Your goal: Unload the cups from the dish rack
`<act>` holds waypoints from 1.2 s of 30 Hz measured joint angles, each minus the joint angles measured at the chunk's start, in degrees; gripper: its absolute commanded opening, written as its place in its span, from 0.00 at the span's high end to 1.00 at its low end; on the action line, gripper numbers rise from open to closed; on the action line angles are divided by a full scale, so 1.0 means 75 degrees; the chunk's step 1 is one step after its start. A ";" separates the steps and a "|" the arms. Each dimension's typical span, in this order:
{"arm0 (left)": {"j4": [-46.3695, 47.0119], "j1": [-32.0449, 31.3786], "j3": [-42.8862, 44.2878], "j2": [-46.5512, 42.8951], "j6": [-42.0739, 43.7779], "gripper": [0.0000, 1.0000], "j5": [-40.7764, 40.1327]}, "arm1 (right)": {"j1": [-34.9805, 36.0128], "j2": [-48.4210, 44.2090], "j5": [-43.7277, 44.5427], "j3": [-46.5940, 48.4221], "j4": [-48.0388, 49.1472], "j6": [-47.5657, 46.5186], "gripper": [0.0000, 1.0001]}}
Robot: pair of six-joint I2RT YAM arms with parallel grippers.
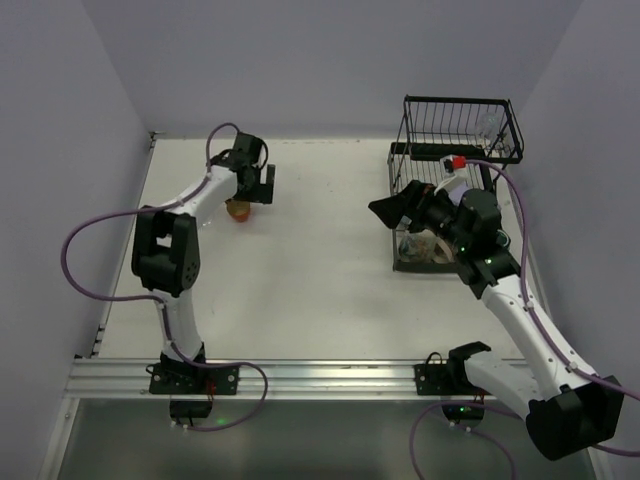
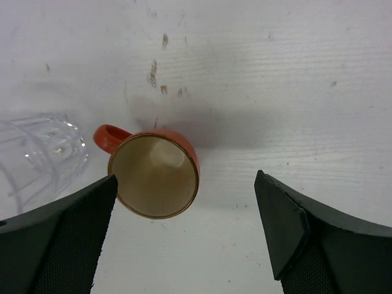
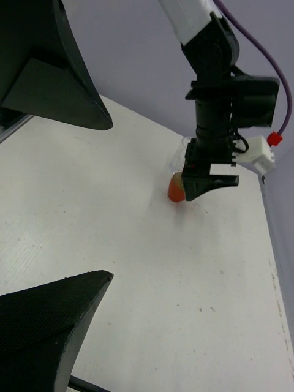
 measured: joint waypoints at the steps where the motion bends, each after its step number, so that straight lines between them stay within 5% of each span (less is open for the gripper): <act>1: 0.0020 0.0000 0.0000 -0.0213 -0.0020 0.00 0.0035 | 0.0000 0.0000 0.0102 0.0111 -0.0099 -0.0082 0.01; 4: 0.0192 -0.0003 -0.0003 -0.1096 -0.0085 0.00 0.0297 | -0.0003 -0.0003 0.0338 0.0458 -0.0414 -0.0321 0.05; 7: 0.0548 -0.0047 -0.0047 -0.2084 -0.0099 0.00 0.0606 | -0.0017 -0.0009 0.0764 0.0892 -0.0804 -0.0650 0.23; 8: 0.0775 -0.0105 -0.0146 -0.2559 -0.0114 0.00 0.0731 | -0.0111 -0.0009 0.0886 0.1035 -0.0941 -0.0720 0.38; 12: 0.1568 -0.0560 -0.0903 -0.4170 -0.0256 0.00 0.1381 | -0.0784 0.0006 0.1166 0.1533 -0.1341 -0.0965 0.51; 21: 0.2876 -0.2139 -0.4025 -0.7315 -0.0283 0.00 0.3926 | -0.2119 0.1145 0.2940 0.3488 -0.2279 -0.1644 0.46; 25: 0.2949 -0.2130 -0.5085 -0.8746 -0.0204 0.00 0.4438 | -0.2567 0.2311 0.3599 0.4546 -0.2489 -0.1897 0.26; 29: 0.3284 -0.2133 -0.5805 -0.9836 -0.0187 0.00 0.4698 | -0.2865 0.3701 0.4103 0.5665 -0.2626 -0.2113 0.16; 36: 0.3491 -0.2133 -0.6324 -0.9946 -0.0067 0.00 0.4607 | -0.3177 0.5767 0.4164 0.7344 -0.2946 -0.2428 0.12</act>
